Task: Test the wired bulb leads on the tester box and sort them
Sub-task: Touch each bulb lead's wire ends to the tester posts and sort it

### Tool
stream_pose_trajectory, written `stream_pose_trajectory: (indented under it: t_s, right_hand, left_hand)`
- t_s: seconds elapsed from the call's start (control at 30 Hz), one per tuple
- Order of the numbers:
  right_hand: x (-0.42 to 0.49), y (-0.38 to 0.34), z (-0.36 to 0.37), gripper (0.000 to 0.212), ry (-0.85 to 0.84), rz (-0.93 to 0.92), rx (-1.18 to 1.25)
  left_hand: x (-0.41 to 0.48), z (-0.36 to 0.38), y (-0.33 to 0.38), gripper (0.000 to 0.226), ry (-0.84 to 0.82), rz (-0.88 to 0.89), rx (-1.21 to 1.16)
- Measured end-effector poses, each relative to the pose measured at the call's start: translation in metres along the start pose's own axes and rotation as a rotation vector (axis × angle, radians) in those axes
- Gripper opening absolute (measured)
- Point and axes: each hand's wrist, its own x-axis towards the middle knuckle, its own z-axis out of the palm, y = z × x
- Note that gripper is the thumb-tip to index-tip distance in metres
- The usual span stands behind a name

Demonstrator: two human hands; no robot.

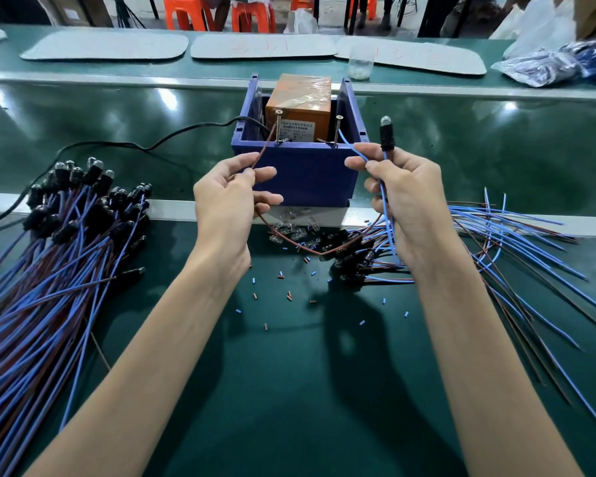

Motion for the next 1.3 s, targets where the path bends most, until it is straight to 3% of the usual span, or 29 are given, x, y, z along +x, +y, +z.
stream_pose_trajectory:
  t_s: [0.4,1.3]
  right_hand:
    - [0.0016,0.0020,0.0010,0.028,0.066,0.014,0.013]
    - [0.0010,-0.0030,-0.0016,0.029,0.022,0.042,0.039]
  left_hand:
    - [0.0030,-0.0009,-0.0016,0.027,-0.036,-0.042,0.034]
    - [0.0017,0.0007,-0.0017,0.033,-0.040,-0.047,0.074]
